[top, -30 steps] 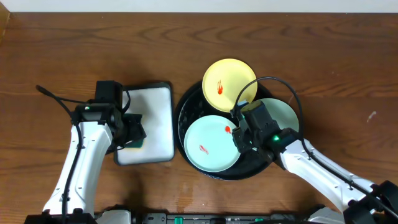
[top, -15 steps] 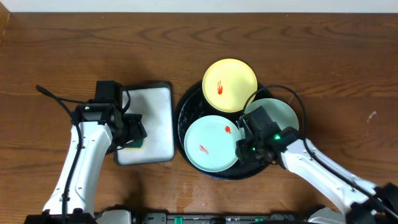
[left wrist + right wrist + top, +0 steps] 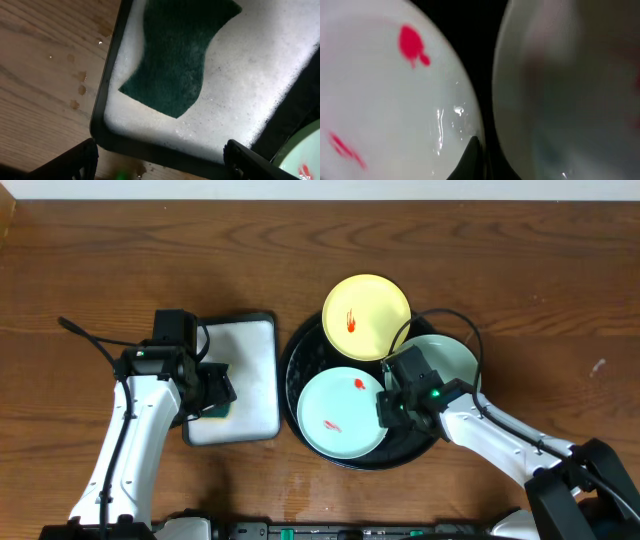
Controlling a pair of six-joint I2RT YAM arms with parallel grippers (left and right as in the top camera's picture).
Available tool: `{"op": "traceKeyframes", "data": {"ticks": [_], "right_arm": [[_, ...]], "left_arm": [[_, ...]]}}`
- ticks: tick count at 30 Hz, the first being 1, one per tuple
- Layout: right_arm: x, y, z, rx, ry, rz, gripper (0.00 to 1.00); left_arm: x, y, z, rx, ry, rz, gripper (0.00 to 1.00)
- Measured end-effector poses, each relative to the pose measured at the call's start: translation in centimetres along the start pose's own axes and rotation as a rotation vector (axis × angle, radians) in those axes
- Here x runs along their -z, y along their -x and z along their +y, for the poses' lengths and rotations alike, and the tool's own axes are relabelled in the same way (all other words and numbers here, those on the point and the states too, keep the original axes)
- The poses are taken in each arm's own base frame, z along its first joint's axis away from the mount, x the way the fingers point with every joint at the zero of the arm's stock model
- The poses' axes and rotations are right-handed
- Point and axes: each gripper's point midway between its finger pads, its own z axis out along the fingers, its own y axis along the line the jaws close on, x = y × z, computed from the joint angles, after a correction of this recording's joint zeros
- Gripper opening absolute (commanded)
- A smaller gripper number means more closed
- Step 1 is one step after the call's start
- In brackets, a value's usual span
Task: Clean dirty plates on tray and stack at the side
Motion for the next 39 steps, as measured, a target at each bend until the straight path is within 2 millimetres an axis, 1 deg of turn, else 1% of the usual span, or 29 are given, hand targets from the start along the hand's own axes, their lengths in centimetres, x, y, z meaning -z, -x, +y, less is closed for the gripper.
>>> {"op": "traceKeyframes", "data": {"ticks": [3, 5, 10, 11, 14, 15, 18, 20, 22, 25, 26, 28, 31, 35, 39], "right_arm": [[-0.2, 1.5, 0.2, 0.001, 0.009, -0.059, 0.01], [-0.2, 2.0, 0.2, 0.000, 0.010, -0.078, 0.01], [-0.2, 1.5, -0.1, -0.003, 0.000, -0.057, 0.01], [-0.2, 1.4, -0.1, -0.003, -0.002, -0.054, 0.01], [-0.2, 1.3, -0.2, -0.004, -0.004, -0.049, 0.01], [-0.2, 1.3, -0.2, -0.004, -0.004, -0.049, 0.01], [-0.2, 1.3, -0.2, -0.004, -0.004, -0.049, 0.01], [-0.2, 1.3, -0.2, -0.004, -0.004, -0.049, 0.01], [-0.2, 1.2, -0.2, -0.004, -0.005, -0.048, 0.01], [-0.2, 1.2, -0.2, -0.004, -0.005, -0.048, 0.01], [-0.2, 1.2, -0.2, -0.004, -0.005, -0.049, 0.01], [-0.2, 1.2, -0.2, -0.004, -0.005, -0.049, 0.01], [-0.2, 1.3, -0.2, -0.004, -0.005, -0.049, 0.01], [-0.2, 1.2, -0.2, -0.004, -0.006, -0.047, 0.01], [-0.2, 1.1, -0.3, 0.000, -0.008, -0.041, 0.01]], "left_arm": [[0.0, 0.1, 0.1, 0.000, 0.004, -0.003, 0.81], [0.0, 0.3, 0.1, 0.000, 0.006, -0.016, 0.81], [-0.4, 1.4, 0.5, 0.007, 0.037, -0.071, 0.80], [-0.7, 1.6, 0.7, 0.013, 0.048, -0.083, 0.78], [-2.4, 1.8, 1.1, 0.027, 0.068, -0.096, 0.78], [-3.1, 1.9, 1.1, 0.031, 0.072, -0.096, 0.74], [-5.4, 1.9, 0.9, 0.029, 0.074, -0.076, 0.69], [-6.5, 2.1, 0.3, 0.012, 0.049, -0.064, 0.65], [-7.5, 2.5, -0.4, -0.008, 0.026, -0.057, 0.56], [-8.6, 2.6, -0.7, -0.036, 0.018, -0.037, 0.37], [-8.9, 2.6, -0.8, -0.039, 0.017, -0.032, 0.29], [-9.4, 2.7, -1.1, -0.046, 0.005, -0.021, 0.08], [-9.6, 2.8, -1.9, -0.062, -0.016, -0.004, 0.07], [-9.5, 2.8, -1.9, -0.064, -0.015, 0.008, 0.07], [-9.0, 2.3, -1.7, -0.064, 0.003, 0.048, 0.07]]}}
